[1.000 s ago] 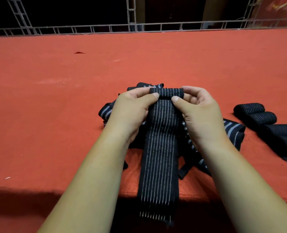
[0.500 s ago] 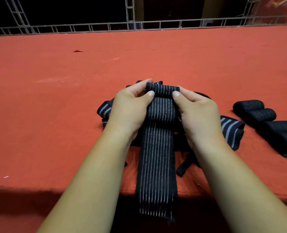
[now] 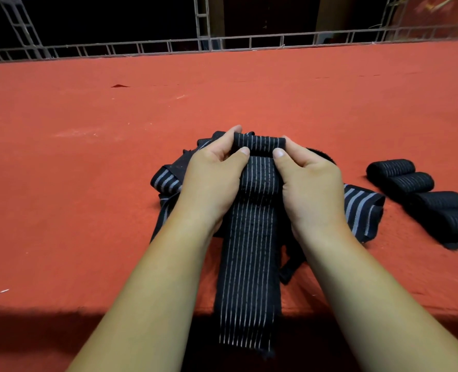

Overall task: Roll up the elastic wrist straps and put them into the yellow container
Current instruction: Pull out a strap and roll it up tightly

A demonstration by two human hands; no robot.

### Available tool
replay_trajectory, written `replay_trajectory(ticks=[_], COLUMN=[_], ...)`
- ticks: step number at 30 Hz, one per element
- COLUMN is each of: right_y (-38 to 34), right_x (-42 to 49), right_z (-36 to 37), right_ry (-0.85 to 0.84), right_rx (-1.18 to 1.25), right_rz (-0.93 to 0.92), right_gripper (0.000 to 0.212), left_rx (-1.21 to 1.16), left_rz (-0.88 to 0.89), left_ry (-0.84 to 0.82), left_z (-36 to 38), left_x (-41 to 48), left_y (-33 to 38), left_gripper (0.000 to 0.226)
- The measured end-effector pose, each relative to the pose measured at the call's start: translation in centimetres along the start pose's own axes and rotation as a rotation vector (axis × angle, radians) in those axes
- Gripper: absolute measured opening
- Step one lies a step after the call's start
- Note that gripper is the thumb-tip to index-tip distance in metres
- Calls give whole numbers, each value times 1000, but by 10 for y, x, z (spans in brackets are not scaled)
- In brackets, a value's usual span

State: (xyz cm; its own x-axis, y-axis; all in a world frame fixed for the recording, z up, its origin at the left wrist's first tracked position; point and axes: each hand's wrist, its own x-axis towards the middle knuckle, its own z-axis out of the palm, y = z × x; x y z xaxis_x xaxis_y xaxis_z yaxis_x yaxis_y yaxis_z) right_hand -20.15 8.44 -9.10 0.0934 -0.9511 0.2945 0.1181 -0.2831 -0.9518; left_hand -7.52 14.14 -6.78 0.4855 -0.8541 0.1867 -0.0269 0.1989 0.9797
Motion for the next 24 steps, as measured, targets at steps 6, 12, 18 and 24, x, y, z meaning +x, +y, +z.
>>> replay_trajectory(ticks=[6, 12, 18, 24], right_y=[-6, -12, -14, -11], right_x=[-1, 4, 4, 4], right_z=[-5, -7, -8, -7], right_ry=[-100, -93, -62, -14], right_rx=[62, 161, 206, 190], right_rz=[16, 70, 104, 93], right_gripper=[27, 21, 17, 13], left_rx=[-28, -19, -68, -114], left_rz=[0, 32, 12, 33], left_ry=[5, 24, 110, 96], left_z=[1, -4, -4, -1], left_x=[-1, 3, 3, 0], left_y=[0, 1, 2, 5], left_gripper=[42, 35, 35, 20])
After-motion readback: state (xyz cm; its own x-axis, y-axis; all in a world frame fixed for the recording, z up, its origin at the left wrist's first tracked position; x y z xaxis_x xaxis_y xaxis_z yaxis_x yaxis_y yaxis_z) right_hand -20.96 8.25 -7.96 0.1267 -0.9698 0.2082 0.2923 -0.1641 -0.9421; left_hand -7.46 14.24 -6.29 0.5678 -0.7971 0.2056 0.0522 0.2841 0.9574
